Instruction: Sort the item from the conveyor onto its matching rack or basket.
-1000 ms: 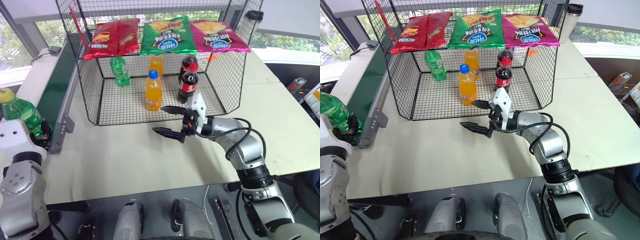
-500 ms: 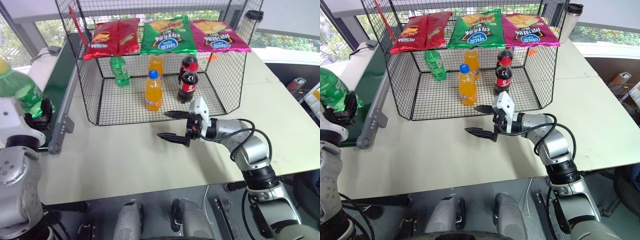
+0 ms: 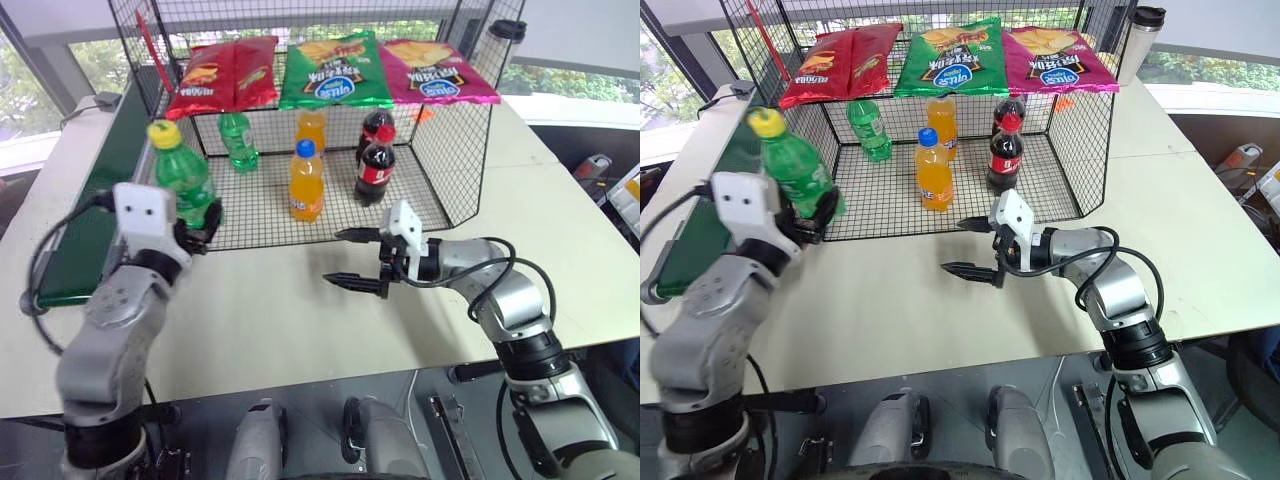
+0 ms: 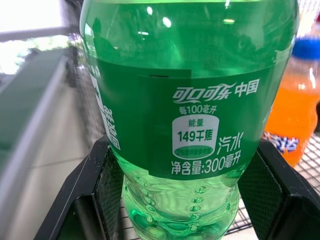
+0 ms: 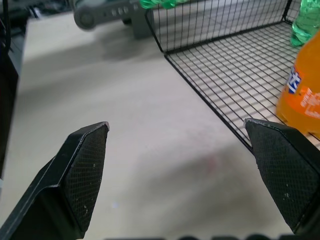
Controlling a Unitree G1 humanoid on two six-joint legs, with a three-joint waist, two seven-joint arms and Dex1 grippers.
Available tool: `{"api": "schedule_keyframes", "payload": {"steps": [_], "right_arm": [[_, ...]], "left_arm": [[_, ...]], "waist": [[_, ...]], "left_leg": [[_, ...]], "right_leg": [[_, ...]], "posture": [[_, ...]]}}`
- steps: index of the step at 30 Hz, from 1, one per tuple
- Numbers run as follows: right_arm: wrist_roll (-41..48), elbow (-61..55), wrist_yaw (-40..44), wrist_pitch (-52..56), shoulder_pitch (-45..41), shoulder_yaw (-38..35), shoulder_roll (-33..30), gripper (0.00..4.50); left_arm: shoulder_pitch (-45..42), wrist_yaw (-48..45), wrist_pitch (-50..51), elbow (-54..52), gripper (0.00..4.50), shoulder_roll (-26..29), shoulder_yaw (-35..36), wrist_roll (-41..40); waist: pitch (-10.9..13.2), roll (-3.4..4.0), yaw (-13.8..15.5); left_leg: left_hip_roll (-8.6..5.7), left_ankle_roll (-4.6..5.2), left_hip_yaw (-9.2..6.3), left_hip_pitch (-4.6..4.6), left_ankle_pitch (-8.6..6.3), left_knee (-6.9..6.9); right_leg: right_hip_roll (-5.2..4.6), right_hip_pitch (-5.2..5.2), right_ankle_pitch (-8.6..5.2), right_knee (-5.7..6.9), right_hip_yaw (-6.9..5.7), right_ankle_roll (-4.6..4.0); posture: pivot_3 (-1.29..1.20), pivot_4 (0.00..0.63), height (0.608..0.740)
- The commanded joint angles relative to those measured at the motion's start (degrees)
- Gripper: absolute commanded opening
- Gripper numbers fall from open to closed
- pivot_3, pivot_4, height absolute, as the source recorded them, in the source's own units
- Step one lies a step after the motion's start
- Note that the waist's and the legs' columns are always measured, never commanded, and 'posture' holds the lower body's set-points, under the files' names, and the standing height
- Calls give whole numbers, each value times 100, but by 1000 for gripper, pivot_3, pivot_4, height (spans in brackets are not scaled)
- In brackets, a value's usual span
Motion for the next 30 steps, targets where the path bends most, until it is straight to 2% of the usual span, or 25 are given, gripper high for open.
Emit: {"api": "schedule_keyframes", "payload": {"steps": [1,6,13,26,28,30], "right_arm": [[-307,59,-133,-299,-4,55,-54,4500],[-567,242,-434,-456,-25,47,61,4500],[-959,610,-980,-529,-216,35,251,4500],[-967,444,-1068,-415,-227,4,291,4500],[-963,443,-1071,-411,-238,7,296,4500],[-958,429,-1071,-406,-235,8,292,4500]], "left_arm": [[-509,1,-714,386,2644,-146,-364,386],[-1084,7,-1309,1452,2644,-445,-654,745],[-1557,108,-1996,2744,2644,-797,-599,954],[-1659,115,-2457,3768,2644,-950,-647,1125],[-1643,130,-2460,3798,3672,-972,-625,1130],[-1621,133,-2472,3782,4476,-984,-617,1126]], "waist": [[0,0,0],[0,0,3],[0,0,-4],[0,0,-1],[0,0,-2],[0,0,-2]], "left_leg": [[0,0,1,0,0,0],[-1,0,4,-2,0,0],[0,0,6,-1,0,-1],[0,0,8,-2,0,-1],[0,0,8,-2,0,-1],[0,0,8,-1,0,-1]], "right_leg": [[0,0,0,0,0,0],[-2,0,1,-2,0,2],[0,-1,2,0,-1,3],[-2,-1,2,0,-1,5],[-2,-1,2,0,-2,5],[-2,-1,2,0,-1,5]], "posture": [[0,150,740],[0,150,740],[0,150,740],[0,150,740],[0,150,740],[0,150,740]]}}
